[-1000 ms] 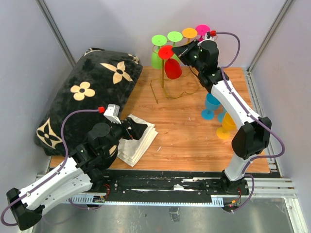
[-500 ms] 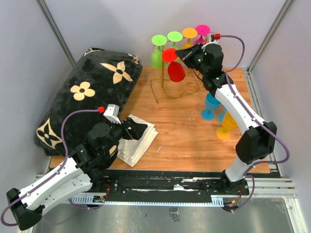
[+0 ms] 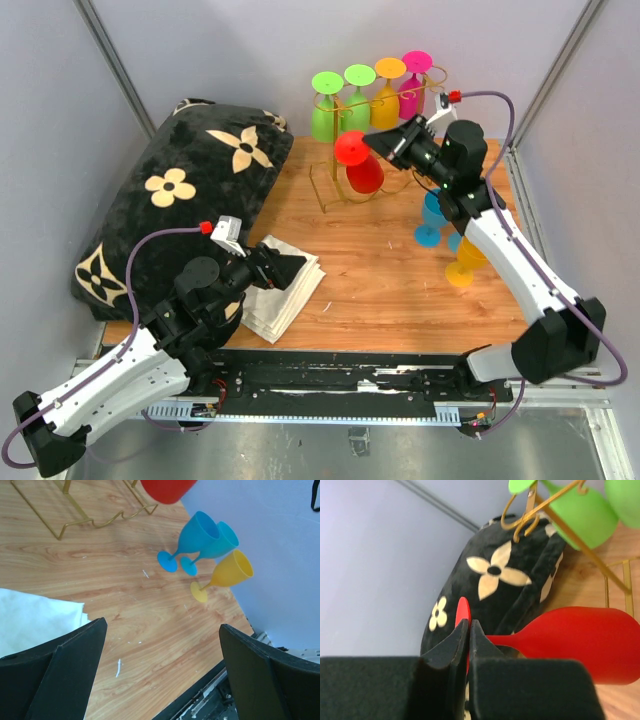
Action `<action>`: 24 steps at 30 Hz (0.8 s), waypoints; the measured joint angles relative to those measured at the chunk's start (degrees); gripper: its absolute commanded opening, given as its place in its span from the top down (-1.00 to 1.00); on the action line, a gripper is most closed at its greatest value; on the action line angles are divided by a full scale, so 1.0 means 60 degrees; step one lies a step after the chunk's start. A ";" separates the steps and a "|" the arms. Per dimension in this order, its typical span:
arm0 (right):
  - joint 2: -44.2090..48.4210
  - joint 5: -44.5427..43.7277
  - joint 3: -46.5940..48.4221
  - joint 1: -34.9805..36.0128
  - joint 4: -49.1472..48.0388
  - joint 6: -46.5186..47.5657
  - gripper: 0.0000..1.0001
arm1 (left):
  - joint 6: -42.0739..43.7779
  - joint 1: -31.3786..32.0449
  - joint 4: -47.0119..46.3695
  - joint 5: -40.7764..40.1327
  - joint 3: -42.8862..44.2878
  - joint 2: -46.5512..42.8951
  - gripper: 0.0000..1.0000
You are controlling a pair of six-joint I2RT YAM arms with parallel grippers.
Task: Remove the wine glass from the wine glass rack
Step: Place the wine glass at the center of the board.
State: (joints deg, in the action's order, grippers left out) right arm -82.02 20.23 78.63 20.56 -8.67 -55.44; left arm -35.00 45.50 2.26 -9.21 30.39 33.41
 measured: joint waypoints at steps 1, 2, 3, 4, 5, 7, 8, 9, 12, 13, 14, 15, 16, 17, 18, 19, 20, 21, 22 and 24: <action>0.0350 0.0146 -0.0382 -0.0004 -0.0047 0.0084 0.99 | -0.0033 0.0000 -0.0080 0.0058 0.0000 0.0000 -0.99; 0.0688 0.0259 -0.0758 0.0000 -0.0102 0.0226 0.99 | -0.0073 0.0000 -0.0175 0.0131 -0.0015 0.0004 -0.99; 0.1056 0.0397 -0.1144 0.0000 -0.0091 0.0372 0.99 | -0.0135 0.0000 -0.0302 0.0189 -0.0055 0.0000 -0.99; 0.1370 0.0506 -0.1464 -0.0004 -0.0087 0.0521 0.99 | -0.0182 0.0000 -0.0448 0.0251 -0.0113 0.0000 -0.99; 0.1719 0.0612 -0.1825 -0.0004 -0.0080 0.0703 0.99 | -0.0211 0.0000 -0.0630 0.0328 -0.0211 0.0000 -0.99; 0.2386 0.0823 -0.2463 -0.0004 0.0007 0.1027 0.99 | -0.0280 0.0000 -0.0954 0.0495 -0.0430 0.0025 -0.99; 0.2736 0.0940 -0.2787 -0.0004 0.0047 0.1213 0.99 | -0.0328 0.0000 -0.1144 0.0561 -0.0525 0.0069 -0.99; 0.3045 0.1042 -0.3060 -0.0004 0.0091 0.1355 0.99 | -0.0404 0.0000 -0.1300 0.0645 -0.0576 0.0160 -0.99; 0.3960 0.1308 -0.3858 -0.0004 0.0317 0.1752 0.99 | -0.0568 0.0000 -0.1869 0.0918 -0.0608 0.0557 -0.98; 0.4237 0.1413 -0.4135 -0.0007 0.0335 0.1810 0.99 | -0.0645 0.0000 -0.2069 0.1038 -0.0616 0.0725 -0.97; 0.4499 0.1541 -0.4459 -0.0007 0.0324 0.1825 0.99 | -0.0721 0.0000 -0.2299 0.1191 -0.0627 0.0889 -0.95; 0.4750 0.1687 -0.4819 -0.0007 0.0262 0.1814 0.99 | -0.0776 0.0000 -0.2463 0.1311 -0.0634 0.0998 -0.93; 0.4987 0.1832 -0.5264 -0.0007 0.0095 0.1741 0.99 | -0.0900 0.0000 -0.2776 0.1515 -0.0656 0.1169 -0.90; 0.5191 0.2011 -0.5737 -0.0007 -0.0095 0.1643 0.99 | -0.0994 0.0000 -0.3104 0.1716 -0.0678 0.1326 -0.89; 0.5282 0.2153 -0.6040 -0.0007 -0.0168 0.1555 0.99 | -0.1100 0.0000 -0.3410 0.1898 -0.0696 0.1479 -0.87; 0.5308 0.2320 -0.6269 -0.0007 -0.0193 0.1512 0.99 | -0.1224 0.0000 -0.3781 0.2106 -0.0718 0.1687 -0.86; 0.5275 0.2426 -0.6357 -0.0007 -0.0171 0.1494 0.99 | -0.1326 0.0000 -0.4124 0.2306 -0.0754 0.1869 -0.86; 0.5217 0.2543 -0.6360 -0.0007 -0.0117 0.1504 0.99 | -0.1428 0.0000 -0.4397 0.2448 -0.0787 0.2033 -0.85; 0.5176 0.2648 -0.6339 -0.0007 -0.0084 0.1537 0.99 | -0.1566 0.0000 -0.4743 0.2619 -0.0831 0.2269 -0.84; 0.5155 0.2943 -0.6273 -0.0007 -0.0044 0.1614 0.99 | -0.1767 0.0000 -0.5158 0.2881 -0.0856 0.2590 -0.82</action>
State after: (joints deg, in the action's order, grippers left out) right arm -51.09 37.89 40.99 20.51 -8.93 -45.76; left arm -45.60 45.50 -28.69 8.08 25.26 48.95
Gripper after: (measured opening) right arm 0.016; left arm 0.924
